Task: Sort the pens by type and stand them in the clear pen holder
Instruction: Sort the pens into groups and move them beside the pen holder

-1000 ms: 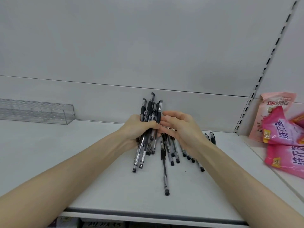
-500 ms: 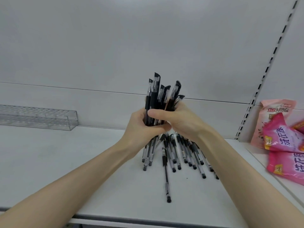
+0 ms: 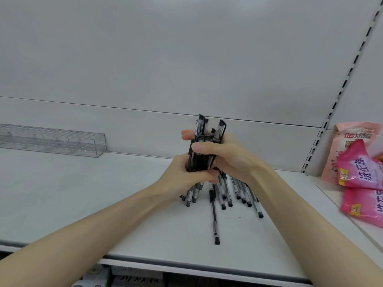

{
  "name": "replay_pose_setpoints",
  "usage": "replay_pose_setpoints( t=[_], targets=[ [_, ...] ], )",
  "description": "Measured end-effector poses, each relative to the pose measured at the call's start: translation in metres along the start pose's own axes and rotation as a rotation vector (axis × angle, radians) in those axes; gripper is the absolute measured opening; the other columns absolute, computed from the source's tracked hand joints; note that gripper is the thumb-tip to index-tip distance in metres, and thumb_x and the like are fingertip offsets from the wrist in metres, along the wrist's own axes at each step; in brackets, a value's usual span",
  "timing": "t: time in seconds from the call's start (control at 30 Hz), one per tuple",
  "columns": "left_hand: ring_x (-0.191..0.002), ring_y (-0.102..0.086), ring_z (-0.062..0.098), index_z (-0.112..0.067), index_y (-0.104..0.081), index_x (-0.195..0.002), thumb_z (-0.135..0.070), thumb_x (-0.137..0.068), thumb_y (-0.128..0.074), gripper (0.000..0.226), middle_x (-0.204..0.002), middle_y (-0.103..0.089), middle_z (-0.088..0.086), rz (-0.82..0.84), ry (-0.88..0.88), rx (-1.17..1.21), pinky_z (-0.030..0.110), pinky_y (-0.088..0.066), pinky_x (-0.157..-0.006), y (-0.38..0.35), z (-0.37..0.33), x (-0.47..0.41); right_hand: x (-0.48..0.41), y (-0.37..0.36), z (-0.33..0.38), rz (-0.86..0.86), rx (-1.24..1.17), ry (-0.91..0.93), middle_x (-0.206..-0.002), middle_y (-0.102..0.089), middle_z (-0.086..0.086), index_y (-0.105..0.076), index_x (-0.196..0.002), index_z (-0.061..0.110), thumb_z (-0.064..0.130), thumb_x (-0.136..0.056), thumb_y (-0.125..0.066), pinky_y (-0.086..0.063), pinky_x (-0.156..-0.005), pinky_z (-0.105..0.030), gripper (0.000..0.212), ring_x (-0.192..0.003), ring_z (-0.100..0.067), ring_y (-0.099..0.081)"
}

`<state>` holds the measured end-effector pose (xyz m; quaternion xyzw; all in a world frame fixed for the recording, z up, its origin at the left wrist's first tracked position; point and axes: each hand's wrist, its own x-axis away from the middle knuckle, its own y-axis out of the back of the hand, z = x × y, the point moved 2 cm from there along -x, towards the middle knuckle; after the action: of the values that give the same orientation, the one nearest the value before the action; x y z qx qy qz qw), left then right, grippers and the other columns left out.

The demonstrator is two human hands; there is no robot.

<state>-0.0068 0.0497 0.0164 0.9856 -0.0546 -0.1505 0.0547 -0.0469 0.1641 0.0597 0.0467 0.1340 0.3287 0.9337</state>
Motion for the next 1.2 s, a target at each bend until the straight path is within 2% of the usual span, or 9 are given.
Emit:
replay_pose_setpoints(
  t=[0.17, 0.3, 0.5, 0.63, 0.7, 0.83, 0.97, 1.1, 1.2],
  targets=[
    [-0.072, -0.062, 0.012, -0.012, -0.066, -0.077, -0.006, -0.071, -0.080, 0.017, -0.074, -0.064, 0.001, 0.024, 0.070, -0.040, 0.025, -0.051, -0.073, 0.006, 0.007, 0.000, -0.004, -0.001, 0.000, -0.083, 0.098, -0.006, -0.108, -0.070, -0.003, -0.070, -0.102, 0.013, 0.026, -0.064, -0.077, -0.053, -0.084, -0.030, 0.041, -0.095, -0.011, -0.066],
    [-0.080, -0.067, 0.018, -0.007, -0.068, -0.082, 0.002, -0.073, -0.076, 0.015, -0.079, -0.070, 0.005, 0.010, 0.037, -0.015, 0.031, -0.056, -0.081, 0.007, 0.006, -0.002, -0.004, 0.000, 0.001, -0.087, 0.104, 0.029, -0.107, -0.072, -0.003, -0.066, -0.106, 0.010, 0.016, -0.066, -0.079, -0.053, -0.081, -0.026, 0.042, -0.096, -0.014, -0.068],
    [-0.079, -0.068, 0.020, -0.002, -0.064, -0.086, 0.000, -0.079, -0.071, 0.010, -0.079, -0.067, 0.009, 0.066, -0.020, -0.023, 0.030, -0.056, -0.079, -0.004, 0.000, 0.001, 0.005, -0.005, 0.011, -0.145, 0.133, 0.115, -0.089, -0.074, -0.010, -0.061, -0.099, 0.002, -0.001, -0.072, -0.077, -0.056, -0.085, -0.038, 0.032, -0.091, -0.028, -0.070],
    [-0.073, -0.060, 0.011, -0.002, -0.061, -0.083, 0.003, -0.073, -0.075, 0.018, -0.075, -0.061, 0.002, 0.126, 0.009, -0.124, 0.026, -0.052, -0.071, -0.005, 0.004, 0.000, 0.006, -0.009, 0.003, -0.114, 0.230, 0.038, -0.091, -0.071, -0.018, -0.060, -0.102, 0.000, 0.008, -0.070, -0.080, -0.056, -0.084, -0.042, 0.039, -0.086, -0.021, -0.069],
    [-0.069, -0.055, 0.013, -0.003, -0.058, -0.082, 0.001, -0.073, -0.076, 0.020, -0.072, -0.055, 0.006, 0.110, 0.030, -0.125, 0.028, -0.049, -0.069, -0.005, 0.005, 0.002, 0.006, -0.008, -0.001, -0.122, 0.191, 0.017, -0.089, -0.064, -0.026, -0.059, -0.096, -0.008, 0.013, -0.066, -0.079, -0.052, -0.086, -0.049, 0.042, -0.082, -0.023, -0.064],
    [-0.071, -0.053, 0.012, -0.010, -0.055, -0.080, -0.002, -0.076, -0.075, 0.022, -0.074, -0.053, 0.004, 0.167, 0.068, -0.121, 0.031, -0.047, -0.073, -0.006, 0.002, 0.003, 0.008, -0.006, -0.002, -0.096, 0.108, -0.036, -0.080, -0.063, -0.006, -0.067, -0.084, 0.006, 0.014, -0.062, -0.075, -0.051, -0.076, -0.042, 0.025, -0.079, -0.019, -0.062],
    [-0.072, -0.053, 0.015, 0.000, -0.059, -0.088, -0.019, -0.072, -0.079, 0.031, -0.077, -0.054, 0.007, 0.158, 0.092, -0.178, 0.032, -0.045, -0.071, -0.005, 0.002, 0.004, 0.011, -0.003, -0.007, -0.159, 0.018, -0.033, -0.084, -0.061, -0.018, -0.068, -0.074, 0.004, 0.013, -0.070, -0.071, -0.048, -0.074, -0.049, 0.010, -0.094, -0.040, -0.063],
    [-0.061, -0.043, 0.014, -0.003, -0.053, -0.082, -0.016, -0.080, -0.074, 0.024, -0.067, -0.043, 0.005, 0.164, 0.052, -0.237, 0.022, -0.037, -0.057, -0.006, 0.002, 0.011, 0.020, -0.002, -0.003, -0.218, -0.200, 0.006, -0.080, -0.062, -0.018, -0.060, -0.085, -0.004, 0.000, -0.086, -0.060, -0.056, -0.081, -0.043, 0.004, -0.098, -0.030, -0.069],
    [-0.072, -0.053, 0.015, -0.002, -0.055, -0.097, -0.022, -0.083, -0.072, 0.030, -0.080, -0.055, 0.009, 0.211, 0.006, -0.323, 0.024, -0.047, -0.068, -0.009, 0.003, 0.009, 0.025, 0.006, 0.001, -0.293, -0.228, 0.050, -0.077, -0.060, -0.014, -0.057, -0.085, -0.002, -0.001, -0.084, -0.063, -0.057, -0.077, -0.040, 0.006, -0.094, -0.029, -0.070]
  ],
)
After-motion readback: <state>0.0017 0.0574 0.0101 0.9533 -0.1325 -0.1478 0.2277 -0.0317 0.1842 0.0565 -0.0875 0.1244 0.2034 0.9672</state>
